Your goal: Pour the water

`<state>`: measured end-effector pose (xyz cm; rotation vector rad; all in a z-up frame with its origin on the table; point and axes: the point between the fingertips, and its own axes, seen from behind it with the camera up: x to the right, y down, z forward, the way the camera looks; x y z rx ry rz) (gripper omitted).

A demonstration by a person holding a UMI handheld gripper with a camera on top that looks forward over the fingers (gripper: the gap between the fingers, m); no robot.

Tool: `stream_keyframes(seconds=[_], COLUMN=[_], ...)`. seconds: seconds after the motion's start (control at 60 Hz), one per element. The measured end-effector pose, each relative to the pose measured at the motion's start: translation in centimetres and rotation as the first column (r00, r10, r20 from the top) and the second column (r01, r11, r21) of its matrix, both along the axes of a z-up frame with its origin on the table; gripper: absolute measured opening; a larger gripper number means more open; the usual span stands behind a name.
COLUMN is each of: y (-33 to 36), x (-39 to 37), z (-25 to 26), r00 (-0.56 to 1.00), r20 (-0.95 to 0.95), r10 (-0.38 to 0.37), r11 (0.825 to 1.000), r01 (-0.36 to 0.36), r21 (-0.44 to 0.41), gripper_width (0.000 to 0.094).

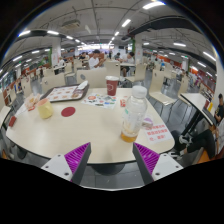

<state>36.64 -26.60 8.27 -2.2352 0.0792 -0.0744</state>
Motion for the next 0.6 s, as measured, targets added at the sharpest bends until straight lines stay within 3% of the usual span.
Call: stream_keyframes(seconds=[0.233,0.367,0.433,0.467,0.6], y=[7.7,11.8,13.0,13.4,13.7], x=[6.9,8.3,8.6,8.9,9.1], z=[-1.1,-2.6,-3.0,-3.3,-3.1], r00=[0.999,0.998,0.998,0.998,0.996], r20=[0.029,0.021,0.017,0.024,0.027], r10=[-0.035,-0.059,-0.06,-0.066,-0.086], r11=[0.993,0.99,0.987,0.987,0.98], r01=[0.032,0.056,0.057,0.062,0.08], r21=[0.113,0.133,0.147,0.15,0.182], gripper_width=[0.0849,0.0831,0.0715,0.0529,0.0468])
